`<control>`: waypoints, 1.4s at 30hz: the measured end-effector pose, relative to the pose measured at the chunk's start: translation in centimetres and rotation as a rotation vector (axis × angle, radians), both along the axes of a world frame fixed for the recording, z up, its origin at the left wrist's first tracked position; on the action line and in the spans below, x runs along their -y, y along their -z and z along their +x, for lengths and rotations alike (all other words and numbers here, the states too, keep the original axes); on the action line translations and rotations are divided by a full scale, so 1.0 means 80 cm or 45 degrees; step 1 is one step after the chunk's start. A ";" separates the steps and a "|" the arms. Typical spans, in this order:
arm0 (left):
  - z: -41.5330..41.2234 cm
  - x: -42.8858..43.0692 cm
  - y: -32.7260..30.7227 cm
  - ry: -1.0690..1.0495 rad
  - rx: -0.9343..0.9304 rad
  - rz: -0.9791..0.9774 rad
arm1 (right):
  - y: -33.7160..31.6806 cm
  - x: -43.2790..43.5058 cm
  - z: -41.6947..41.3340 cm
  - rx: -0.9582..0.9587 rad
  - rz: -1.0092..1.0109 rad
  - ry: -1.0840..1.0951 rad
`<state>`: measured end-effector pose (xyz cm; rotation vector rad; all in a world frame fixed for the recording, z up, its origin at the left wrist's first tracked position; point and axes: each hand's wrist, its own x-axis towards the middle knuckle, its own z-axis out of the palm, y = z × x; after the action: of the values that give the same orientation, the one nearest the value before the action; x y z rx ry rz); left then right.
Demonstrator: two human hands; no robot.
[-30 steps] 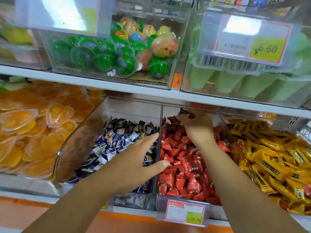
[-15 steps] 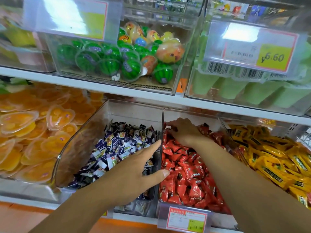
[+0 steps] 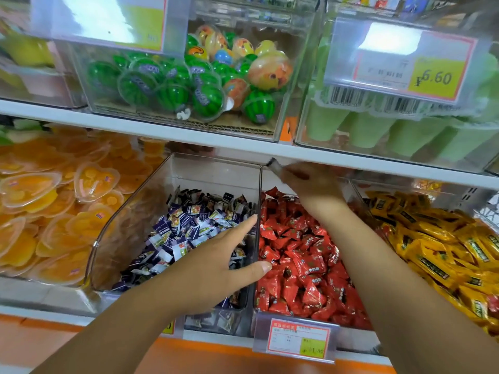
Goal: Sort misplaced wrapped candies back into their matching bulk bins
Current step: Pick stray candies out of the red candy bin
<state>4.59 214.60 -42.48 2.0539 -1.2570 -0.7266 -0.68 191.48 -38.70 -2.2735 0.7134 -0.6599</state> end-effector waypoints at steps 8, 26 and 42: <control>0.008 0.014 0.005 0.010 0.043 -0.086 | 0.021 0.052 0.001 -0.593 -0.173 0.009; 0.010 0.017 0.002 -0.010 -0.015 -0.049 | 0.035 0.018 -0.023 -0.296 -0.107 -0.005; 0.005 0.014 0.002 -0.046 -0.008 -0.036 | 0.002 -0.032 -0.021 0.133 0.048 -0.125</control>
<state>5.01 213.49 -42.63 2.0448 -1.2168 -0.6946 -2.36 194.01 -38.84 -2.2069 0.5562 -0.7069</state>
